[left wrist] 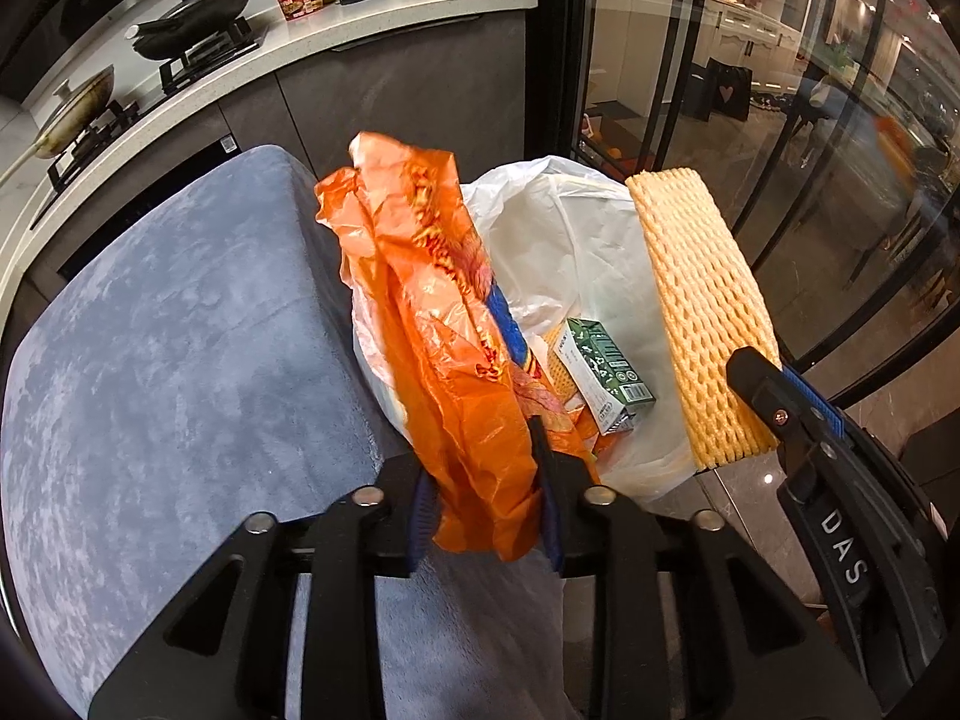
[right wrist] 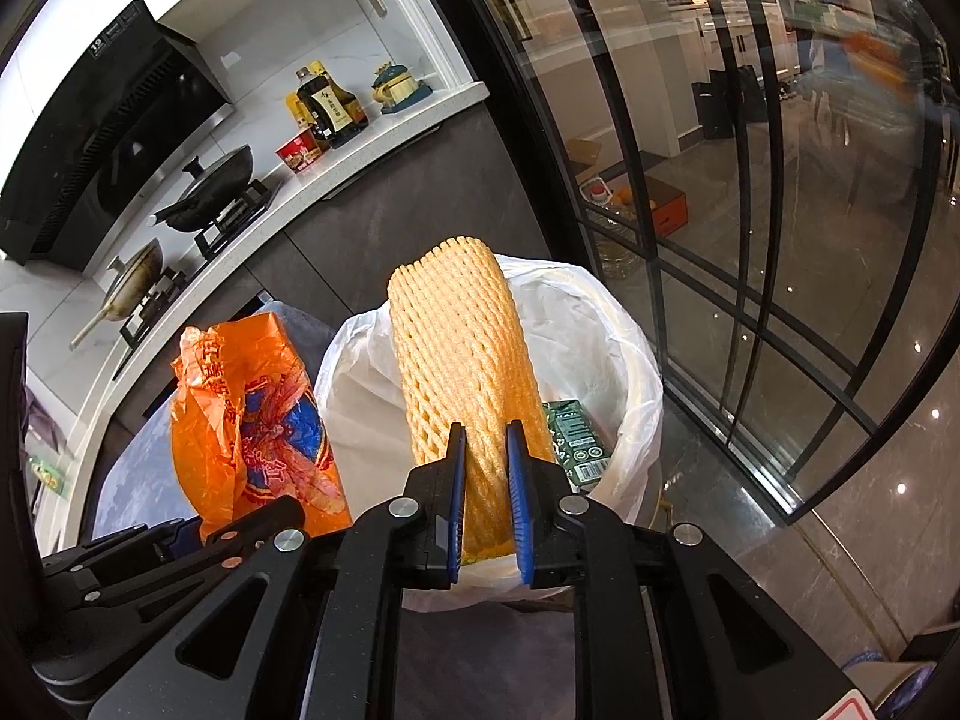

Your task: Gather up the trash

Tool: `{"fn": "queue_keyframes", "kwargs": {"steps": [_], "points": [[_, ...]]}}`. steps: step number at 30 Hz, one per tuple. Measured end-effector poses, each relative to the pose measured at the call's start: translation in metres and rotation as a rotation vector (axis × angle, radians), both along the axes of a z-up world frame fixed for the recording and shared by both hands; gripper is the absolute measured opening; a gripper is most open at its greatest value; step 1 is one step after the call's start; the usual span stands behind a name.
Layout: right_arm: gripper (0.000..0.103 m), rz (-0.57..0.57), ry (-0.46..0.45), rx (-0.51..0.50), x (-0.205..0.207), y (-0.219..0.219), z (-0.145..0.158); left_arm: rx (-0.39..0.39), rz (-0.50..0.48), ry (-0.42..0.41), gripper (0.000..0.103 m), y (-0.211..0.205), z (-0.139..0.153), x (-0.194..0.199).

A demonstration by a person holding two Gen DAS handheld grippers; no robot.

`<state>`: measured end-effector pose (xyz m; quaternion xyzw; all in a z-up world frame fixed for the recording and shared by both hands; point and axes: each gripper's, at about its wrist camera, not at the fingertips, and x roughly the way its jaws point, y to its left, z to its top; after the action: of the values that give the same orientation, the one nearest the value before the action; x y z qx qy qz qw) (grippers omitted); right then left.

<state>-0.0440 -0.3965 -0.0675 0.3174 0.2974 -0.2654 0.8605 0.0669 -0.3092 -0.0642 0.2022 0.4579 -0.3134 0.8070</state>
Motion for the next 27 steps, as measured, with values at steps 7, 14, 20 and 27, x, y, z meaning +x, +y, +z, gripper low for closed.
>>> {"fn": "queue_keyframes", "kwargs": {"steps": [7,14,20,27], "points": [[0.026,-0.005,0.000,-0.006,0.005,0.001,0.000,0.003,0.019,0.002,0.035,0.001,-0.002,0.006],[0.027,-0.006,-0.002,-0.012,0.004,0.001,0.002,-0.001,0.033,0.002,0.038,0.004,0.000,0.009],[0.027,-0.001,-0.008,-0.018,0.005,0.003,0.006,-0.011,0.037,-0.007,0.044,0.008,0.004,0.008],[0.033,0.006,-0.010,-0.036,0.003,0.007,0.012,-0.024,0.045,-0.014,0.044,0.016,0.010,0.008]]}}
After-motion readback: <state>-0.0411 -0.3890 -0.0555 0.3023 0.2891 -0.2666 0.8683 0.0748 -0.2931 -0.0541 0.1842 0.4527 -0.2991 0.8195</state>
